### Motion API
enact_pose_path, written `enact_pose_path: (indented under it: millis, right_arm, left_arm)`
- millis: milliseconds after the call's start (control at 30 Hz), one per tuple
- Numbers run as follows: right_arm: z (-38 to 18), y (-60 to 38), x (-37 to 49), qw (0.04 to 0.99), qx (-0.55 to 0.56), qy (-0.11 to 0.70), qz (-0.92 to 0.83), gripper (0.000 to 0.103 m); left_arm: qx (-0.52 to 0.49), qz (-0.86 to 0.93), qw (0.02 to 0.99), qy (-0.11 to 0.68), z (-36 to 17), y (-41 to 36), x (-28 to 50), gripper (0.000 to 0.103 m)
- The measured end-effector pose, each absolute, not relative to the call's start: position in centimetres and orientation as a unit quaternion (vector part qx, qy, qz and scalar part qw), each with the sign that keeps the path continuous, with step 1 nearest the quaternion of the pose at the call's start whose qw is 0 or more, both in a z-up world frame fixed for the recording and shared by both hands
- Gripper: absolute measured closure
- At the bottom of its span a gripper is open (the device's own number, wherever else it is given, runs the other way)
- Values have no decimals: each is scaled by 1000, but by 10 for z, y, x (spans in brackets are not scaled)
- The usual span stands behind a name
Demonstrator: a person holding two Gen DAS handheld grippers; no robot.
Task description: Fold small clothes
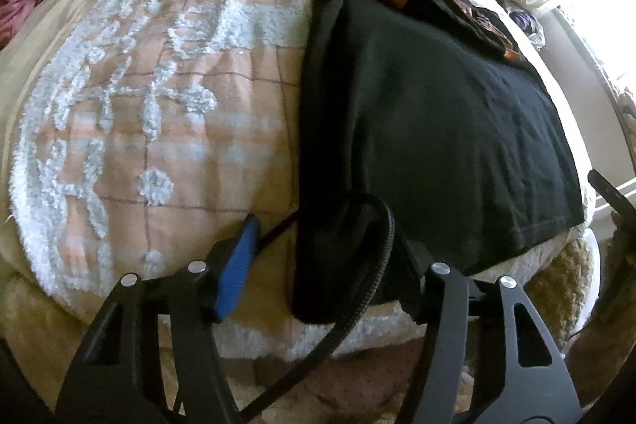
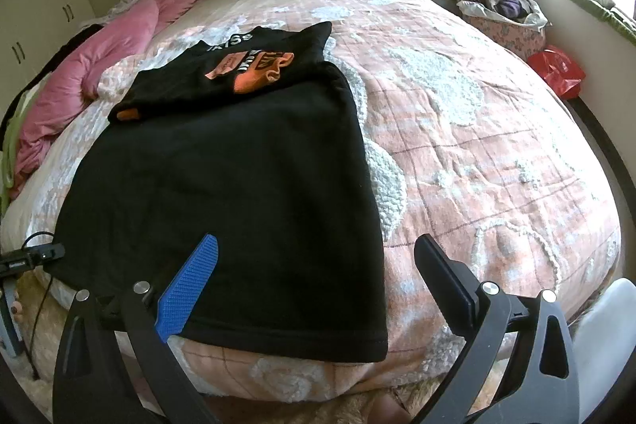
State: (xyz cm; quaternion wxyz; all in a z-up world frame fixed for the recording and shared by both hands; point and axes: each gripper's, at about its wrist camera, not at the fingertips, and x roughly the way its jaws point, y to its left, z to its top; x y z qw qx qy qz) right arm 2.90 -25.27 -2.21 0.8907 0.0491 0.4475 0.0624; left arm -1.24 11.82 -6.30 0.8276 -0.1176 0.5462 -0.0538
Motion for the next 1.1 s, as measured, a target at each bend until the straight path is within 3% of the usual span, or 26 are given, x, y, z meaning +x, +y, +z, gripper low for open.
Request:
enact_pose_path:
  millis: [300, 700, 967, 1100]
  right_arm:
    - [-20, -252, 29, 892, 51, 444, 63, 5]
    - [-19, -254, 25, 893, 53, 442, 62, 5]
    - [-26, -257, 23, 881, 65, 461, 83, 5]
    - [-33, -259, 20, 869, 72, 480, 97, 6]
  left_arm:
    - [-100, -85, 827, 547, -49, 104, -26, 51]
    - [-114, -72, 813, 566, -71, 102, -34, 54]
    - [-140, -79, 822, 547, -63, 101, -16, 90]
    - [-149, -85, 822, 543, -60, 101, -11, 98]
